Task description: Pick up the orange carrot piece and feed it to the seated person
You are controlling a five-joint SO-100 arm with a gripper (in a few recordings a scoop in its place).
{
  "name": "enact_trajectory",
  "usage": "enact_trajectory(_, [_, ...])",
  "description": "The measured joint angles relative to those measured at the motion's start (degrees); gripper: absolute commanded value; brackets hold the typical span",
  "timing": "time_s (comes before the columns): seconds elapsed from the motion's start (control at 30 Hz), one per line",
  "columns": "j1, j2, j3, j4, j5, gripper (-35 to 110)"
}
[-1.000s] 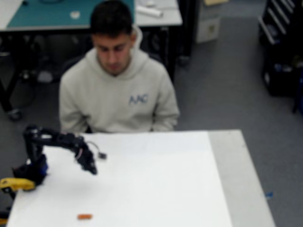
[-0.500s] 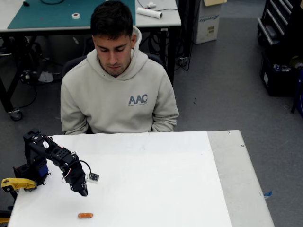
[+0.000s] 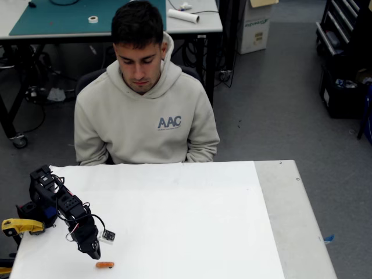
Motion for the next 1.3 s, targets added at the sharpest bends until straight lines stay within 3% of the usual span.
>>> enact_trajectory(0.5, [-0.4,-0.8,-0.2,0.0,-0.1,-2])
enact_trajectory(0.93, [-2.4,-0.8,-0.2,0.0,-6.8,31])
enact_trajectory(1.3, [-2.7,-0.8,1.9,0.0,-6.9,33])
